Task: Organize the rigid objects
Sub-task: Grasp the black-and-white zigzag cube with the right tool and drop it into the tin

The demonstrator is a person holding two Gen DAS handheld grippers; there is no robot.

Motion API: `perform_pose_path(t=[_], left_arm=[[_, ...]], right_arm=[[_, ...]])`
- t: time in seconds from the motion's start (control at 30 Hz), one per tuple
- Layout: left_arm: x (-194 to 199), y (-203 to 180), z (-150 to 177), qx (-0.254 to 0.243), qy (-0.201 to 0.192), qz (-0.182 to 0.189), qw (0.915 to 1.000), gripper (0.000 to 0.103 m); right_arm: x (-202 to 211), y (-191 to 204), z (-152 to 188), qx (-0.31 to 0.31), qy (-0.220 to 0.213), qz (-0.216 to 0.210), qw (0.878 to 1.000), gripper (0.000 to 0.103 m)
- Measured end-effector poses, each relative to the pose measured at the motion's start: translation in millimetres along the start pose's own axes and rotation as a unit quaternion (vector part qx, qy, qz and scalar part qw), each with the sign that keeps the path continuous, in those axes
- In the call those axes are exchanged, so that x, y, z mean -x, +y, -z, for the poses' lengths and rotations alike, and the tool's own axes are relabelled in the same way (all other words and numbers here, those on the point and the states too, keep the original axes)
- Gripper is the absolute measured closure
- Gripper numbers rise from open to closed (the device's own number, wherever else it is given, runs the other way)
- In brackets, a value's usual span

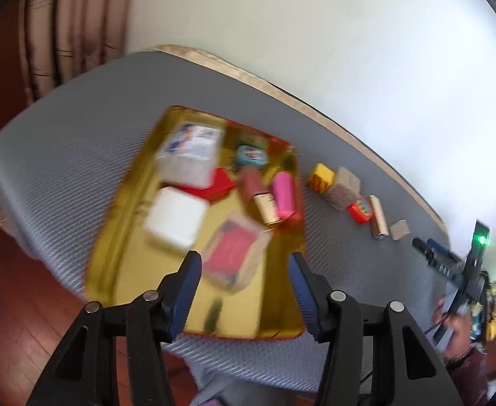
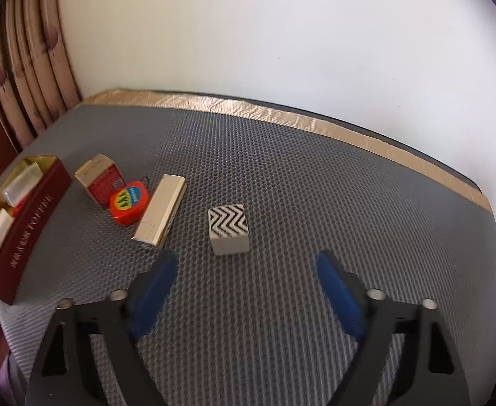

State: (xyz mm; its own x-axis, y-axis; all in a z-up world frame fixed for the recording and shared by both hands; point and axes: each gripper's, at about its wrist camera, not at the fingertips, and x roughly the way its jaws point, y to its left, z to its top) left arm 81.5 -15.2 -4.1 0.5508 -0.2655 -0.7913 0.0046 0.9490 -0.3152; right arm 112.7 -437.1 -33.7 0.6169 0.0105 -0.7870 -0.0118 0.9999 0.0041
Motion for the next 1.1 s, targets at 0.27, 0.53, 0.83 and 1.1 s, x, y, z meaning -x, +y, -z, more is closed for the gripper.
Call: perform_pose_path(t=[0.27, 0.53, 0.83, 1.1], left_arm=[[7.7, 10.1, 18.6, -0.024, 0.001, -0.036, 0.9991, 0.049], [12.3, 17.6, 20.3, -0.018, -0.010, -0.063, 0.9978, 0.049], [41.6, 53.1, 25.5, 0.027, -0.036, -0.138, 0.9894, 0.048], [52.1, 74.9, 27.8, 0.035, -0.077, -0.206, 0.9749, 0.048]], right_arm=[[-32.3, 4.0, -13.0, -0.005, 0.029, -0.010, 1.000, 0.030], [-32.6, 14.6, -9.7, -0.008, 0.053, -0.009, 0.999, 0.076], [66.6, 149.2, -21.0, 0.073, -0.012, -0.166, 0.983, 0.076], [36.0, 307.9, -12.5, 0.149, 0.055, -0.235, 0.959, 0.076]])
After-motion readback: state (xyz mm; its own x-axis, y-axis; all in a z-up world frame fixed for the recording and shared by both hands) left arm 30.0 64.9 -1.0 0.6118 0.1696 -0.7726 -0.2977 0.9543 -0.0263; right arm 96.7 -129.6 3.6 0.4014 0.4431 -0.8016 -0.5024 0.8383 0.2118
